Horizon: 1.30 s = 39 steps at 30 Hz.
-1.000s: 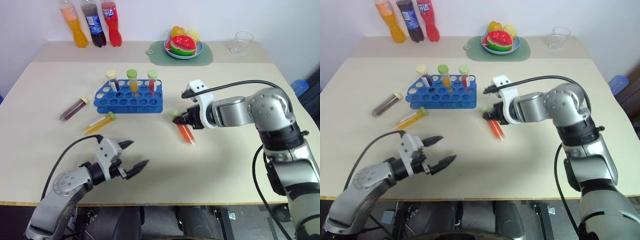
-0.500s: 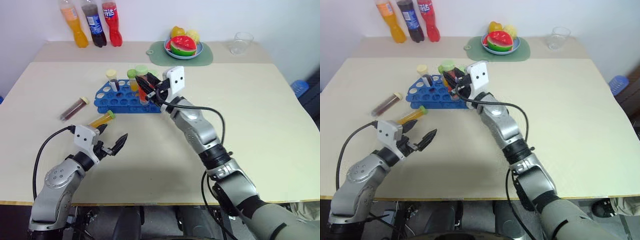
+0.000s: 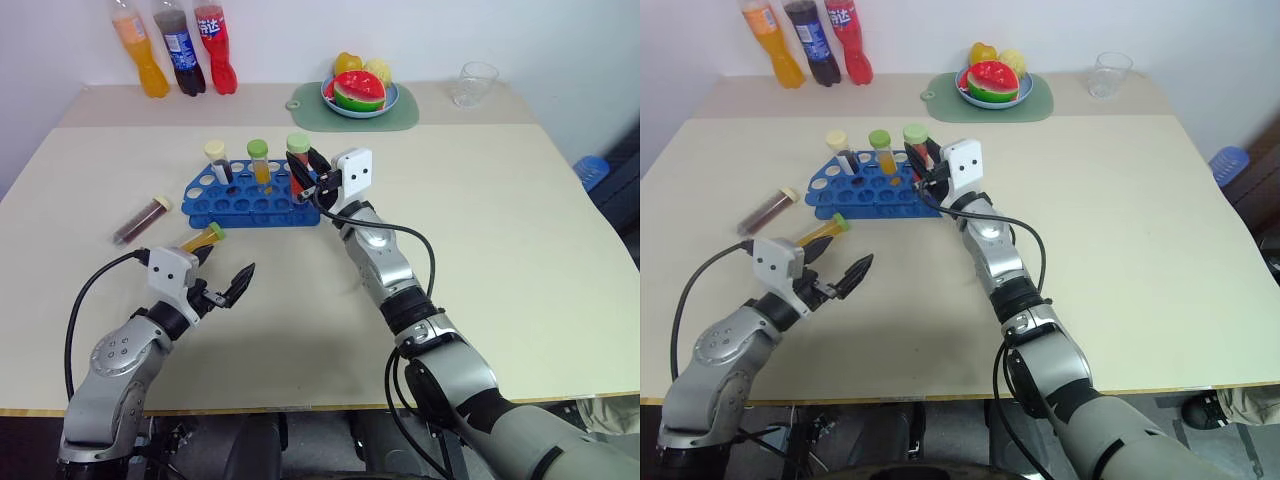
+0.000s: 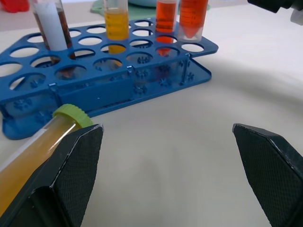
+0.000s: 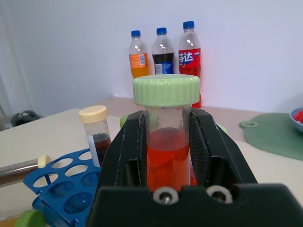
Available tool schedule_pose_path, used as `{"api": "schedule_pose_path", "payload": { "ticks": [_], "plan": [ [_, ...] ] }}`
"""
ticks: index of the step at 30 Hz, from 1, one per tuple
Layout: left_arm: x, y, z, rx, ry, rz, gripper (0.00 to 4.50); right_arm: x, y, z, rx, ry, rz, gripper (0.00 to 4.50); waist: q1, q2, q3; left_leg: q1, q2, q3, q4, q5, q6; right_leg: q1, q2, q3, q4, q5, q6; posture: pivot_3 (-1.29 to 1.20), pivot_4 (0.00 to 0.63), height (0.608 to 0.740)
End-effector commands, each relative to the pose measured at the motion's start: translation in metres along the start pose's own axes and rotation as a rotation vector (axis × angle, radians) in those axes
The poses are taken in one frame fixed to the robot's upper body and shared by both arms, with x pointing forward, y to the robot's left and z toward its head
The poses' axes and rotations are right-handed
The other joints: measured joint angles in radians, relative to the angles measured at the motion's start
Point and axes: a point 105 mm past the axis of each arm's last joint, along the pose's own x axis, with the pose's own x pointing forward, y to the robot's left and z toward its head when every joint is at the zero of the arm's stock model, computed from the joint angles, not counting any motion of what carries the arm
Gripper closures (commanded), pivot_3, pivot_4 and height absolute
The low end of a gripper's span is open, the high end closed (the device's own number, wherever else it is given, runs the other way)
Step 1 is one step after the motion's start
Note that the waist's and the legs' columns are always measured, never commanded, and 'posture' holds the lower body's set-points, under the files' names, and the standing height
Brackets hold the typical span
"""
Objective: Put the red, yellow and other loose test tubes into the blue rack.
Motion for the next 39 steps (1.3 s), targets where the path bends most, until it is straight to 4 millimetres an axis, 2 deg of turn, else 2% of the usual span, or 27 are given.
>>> {"api": "schedule_pose_path", "payload": {
  "ticks": [1,10,17,26,32,39],
  "plan": [
    [0.001,-0.004,0.014,0.030,-0.040,-0.016,0.00,0.003,0.004,0.009,-0.009,-0.042,0.018,3.74,0.000,0.000,0.000,0.000,0.000,0.000,0.000,0.000,0.000,0.000,0.000,0.000,0.000,0.000,0.000,0.00,0.150,0.734],
    [0.001,-0.005,0.015,0.031,-0.036,-0.021,0.00,0.001,0.003,0.000,-0.008,-0.008,0.011,3.74,-0.001,0.000,0.000,0.000,0.000,0.000,0.000,0.000,0.000,0.000,0.000,0.000,0.000,0.000,0.000,0.00,0.150,0.734],
    [-0.002,-0.005,0.013,0.029,-0.031,-0.015,0.00,-0.001,0.013,-0.005,0.005,0.002,0.065,3.74,-0.002,0.000,0.000,0.000,0.000,0.000,0.000,0.000,0.000,0.000,0.000,0.000,0.000,0.000,0.000,0.00,0.150,0.734],
    [-0.003,-0.004,0.010,0.028,-0.027,-0.011,0.00,0.000,0.006,-0.008,-0.019,0.018,0.026,3.74,-0.001,0.000,0.000,0.001,0.000,0.000,0.000,0.000,0.000,0.000,0.000,0.000,0.001,0.000,0.000,0.00,0.150,0.734],
    [-0.003,-0.002,0.009,0.028,-0.027,-0.008,0.00,-0.007,-0.003,-0.011,-0.027,0.026,0.009,3.74,-0.001,0.000,0.000,0.001,0.000,0.000,0.000,0.000,0.000,0.001,0.000,0.000,0.001,0.000,0.000,0.00,0.150,0.734],
    [-0.002,-0.002,0.008,0.028,-0.025,-0.012,0.00,-0.011,0.000,-0.015,-0.034,0.042,0.036,3.74,-0.001,0.000,0.000,0.001,0.000,0.000,0.000,0.000,0.000,0.001,0.000,0.000,0.001,0.000,0.000,0.00,0.150,0.734]
  ]
}}
